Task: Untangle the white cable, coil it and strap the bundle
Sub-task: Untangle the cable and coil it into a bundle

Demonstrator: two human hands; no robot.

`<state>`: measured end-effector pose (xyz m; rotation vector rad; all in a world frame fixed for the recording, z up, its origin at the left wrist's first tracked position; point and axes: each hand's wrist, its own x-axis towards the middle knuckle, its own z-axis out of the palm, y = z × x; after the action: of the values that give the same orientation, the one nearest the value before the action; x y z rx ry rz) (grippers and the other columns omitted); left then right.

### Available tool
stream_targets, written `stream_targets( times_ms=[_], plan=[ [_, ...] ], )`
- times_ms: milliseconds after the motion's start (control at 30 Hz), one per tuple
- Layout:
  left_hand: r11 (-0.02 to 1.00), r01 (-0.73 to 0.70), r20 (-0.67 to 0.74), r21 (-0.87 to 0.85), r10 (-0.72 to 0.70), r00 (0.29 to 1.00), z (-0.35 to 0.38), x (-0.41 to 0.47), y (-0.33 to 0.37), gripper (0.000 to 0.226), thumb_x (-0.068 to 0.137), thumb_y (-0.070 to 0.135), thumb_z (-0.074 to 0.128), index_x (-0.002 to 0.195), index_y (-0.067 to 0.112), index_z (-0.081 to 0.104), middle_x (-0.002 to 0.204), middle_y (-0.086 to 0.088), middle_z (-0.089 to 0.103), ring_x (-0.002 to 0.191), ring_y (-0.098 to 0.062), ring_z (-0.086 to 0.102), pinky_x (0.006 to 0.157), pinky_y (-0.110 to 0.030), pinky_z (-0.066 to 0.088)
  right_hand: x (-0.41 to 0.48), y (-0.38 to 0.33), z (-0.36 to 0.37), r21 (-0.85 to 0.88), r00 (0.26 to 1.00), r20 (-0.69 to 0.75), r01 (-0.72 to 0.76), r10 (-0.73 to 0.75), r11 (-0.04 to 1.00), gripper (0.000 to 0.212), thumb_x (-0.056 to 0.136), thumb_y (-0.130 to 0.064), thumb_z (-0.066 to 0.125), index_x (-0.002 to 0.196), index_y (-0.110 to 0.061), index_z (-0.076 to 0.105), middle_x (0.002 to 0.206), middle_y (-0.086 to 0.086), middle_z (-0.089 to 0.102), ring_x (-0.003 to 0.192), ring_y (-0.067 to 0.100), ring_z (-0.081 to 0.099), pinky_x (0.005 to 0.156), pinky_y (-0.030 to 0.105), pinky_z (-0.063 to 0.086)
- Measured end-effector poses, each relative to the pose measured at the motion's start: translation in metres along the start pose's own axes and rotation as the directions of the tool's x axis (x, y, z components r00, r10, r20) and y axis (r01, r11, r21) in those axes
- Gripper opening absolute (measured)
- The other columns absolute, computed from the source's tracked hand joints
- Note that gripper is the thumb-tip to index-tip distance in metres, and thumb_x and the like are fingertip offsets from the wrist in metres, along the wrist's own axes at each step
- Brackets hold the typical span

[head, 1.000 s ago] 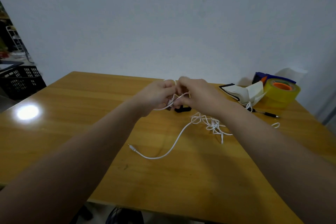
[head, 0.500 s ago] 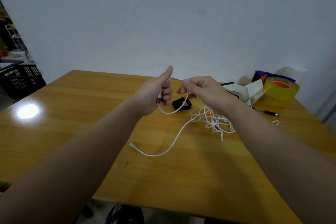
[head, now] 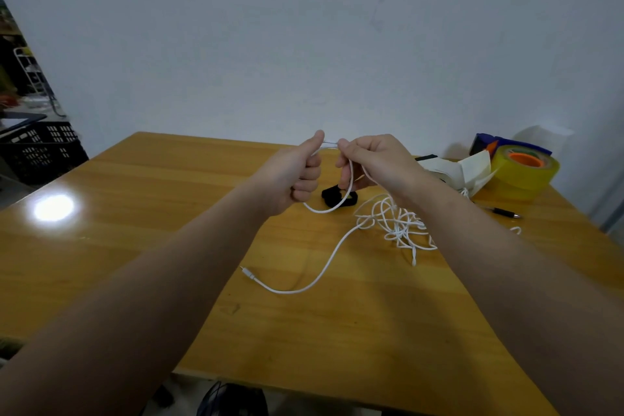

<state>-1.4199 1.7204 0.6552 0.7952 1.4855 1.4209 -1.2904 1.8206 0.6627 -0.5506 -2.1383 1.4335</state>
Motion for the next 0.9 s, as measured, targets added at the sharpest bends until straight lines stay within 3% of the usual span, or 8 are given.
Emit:
stream_targets(
  times_ms=[167, 333, 433, 600, 700, 767, 833, 900],
  plan=[
    [0.978, 0.011, 0.079, -0.209, 0.006, 0.997, -0.002, 0.0, 0.001, 0.053, 0.095, 0.048, 0.045, 0.053, 0.022, 0.026, 0.045, 0.007, 0.023, 0.037, -0.008, 0.021, 0.034, -0.019, 0.018, 0.006, 0.001, -0.012, -0.168, 0.99, -0.056, 0.117, -0.128, 0.979, 0.029, 0.088, -0.031, 0.064, 0.076, -0.005, 0.067, 0.063, 0.003, 0.062, 0.054, 0.012, 0.057, 0.047, 0.021, 0.046],
    [0.815, -0.103, 0.04, -0.57, 0.153, 0.987, -0.015, -0.001, 0.009, 0.06, 0.098, 0.034, 0.042, 0.041, 0.019, 0.034, 0.074, -0.004, 0.065, 0.062, -0.013, 0.064, 0.045, -0.021, 0.049, 0.008, 0.01, -0.026, -0.295, 0.975, -0.081, 0.174, -0.206, 0.94, 0.02, 0.087, -0.03, 0.065, 0.079, -0.012, 0.07, 0.058, 0.002, 0.051, 0.049, 0.003, 0.04, 0.051, 0.014, 0.035],
    [0.781, -0.158, 0.024, -0.605, 0.216, 0.976, -0.019, -0.006, 0.012, 0.06, 0.1, 0.033, 0.038, 0.043, 0.018, 0.037, 0.098, -0.01, 0.072, 0.093, -0.02, 0.071, 0.071, -0.034, 0.059, 0.007, 0.018, -0.035, -0.228, 0.968, -0.121, 0.187, -0.219, 0.956, 0.013, 0.088, -0.024, 0.064, 0.089, -0.012, 0.07, 0.069, 0.005, 0.054, 0.057, 0.002, 0.044, 0.054, 0.01, 0.036],
    [0.776, -0.186, 0.028, -0.603, 0.254, 0.967, -0.021, -0.015, 0.014, 0.04, 0.099, 0.023, 0.029, 0.061, 0.015, 0.035, 0.119, -0.008, 0.068, 0.104, -0.026, 0.068, 0.07, -0.036, 0.059, 0.01, 0.037, -0.043, -0.356, 0.905, -0.34, 0.128, -0.256, 0.926, 0.022, 0.093, -0.028, 0.055, 0.082, -0.011, 0.064, 0.058, -0.005, 0.048, 0.049, 0.003, 0.042, 0.053, 0.02, 0.034],
    [0.796, -0.176, 0.059, -0.579, 0.257, 0.965, -0.015, -0.015, 0.013, 0.033, 0.098, 0.019, 0.029, 0.067, 0.014, 0.037, 0.127, -0.003, 0.064, 0.106, -0.025, 0.067, 0.069, -0.035, 0.058, 0.01, 0.044, -0.032, -0.617, 0.891, -0.361, -0.005, -0.277, 0.787, 0.032, 0.098, -0.035, 0.041, 0.09, -0.012, 0.061, 0.062, -0.001, 0.052, 0.058, 0.014, 0.05, 0.052, 0.028, 0.035],
    [0.797, -0.176, 0.059, -0.577, 0.256, 0.965, -0.009, -0.012, 0.013, 0.028, 0.099, 0.016, 0.031, 0.075, 0.012, 0.043, 0.132, -0.003, 0.06, 0.113, -0.026, 0.063, 0.072, -0.038, 0.058, 0.008, 0.044, -0.018, -0.833, 0.963, -0.195, -0.062, -0.187, 0.55, 0.027, 0.1, -0.03, 0.035, 0.112, -0.02, 0.057, 0.084, 0.004, 0.058, 0.076, 0.025, 0.055, 0.058, 0.032, 0.038],
    [0.809, -0.176, 0.058, -0.561, 0.25, 0.967, -0.004, -0.006, 0.013, 0.024, 0.101, 0.015, 0.037, 0.081, 0.008, 0.049, 0.129, -0.001, 0.057, 0.121, -0.026, 0.056, 0.079, -0.045, 0.058, 0.003, 0.04, -0.001, -0.954, 0.997, 0.028, 0.046, -0.066, 0.296, 0.045, 0.097, -0.018, 0.032, 0.139, -0.034, 0.036, 0.098, 0.005, 0.051, 0.088, 0.028, 0.056, 0.059, 0.032, 0.036],
    [0.836, -0.206, 0.027, -0.509, 0.254, 0.967, -0.004, 0.0, 0.014, 0.025, 0.1, 0.015, 0.043, 0.08, 0.007, 0.055, 0.114, 0.002, 0.055, 0.118, -0.021, 0.052, 0.084, -0.047, 0.054, -0.004, 0.034, 0.013, -0.958, 0.975, 0.221, 0.217, 0.001, 0.187, 0.061, 0.094, -0.011, 0.03, 0.146, -0.04, 0.015, 0.104, 0.006, 0.048, 0.089, 0.03, 0.056, 0.054, 0.032, 0.031]
  ],
)
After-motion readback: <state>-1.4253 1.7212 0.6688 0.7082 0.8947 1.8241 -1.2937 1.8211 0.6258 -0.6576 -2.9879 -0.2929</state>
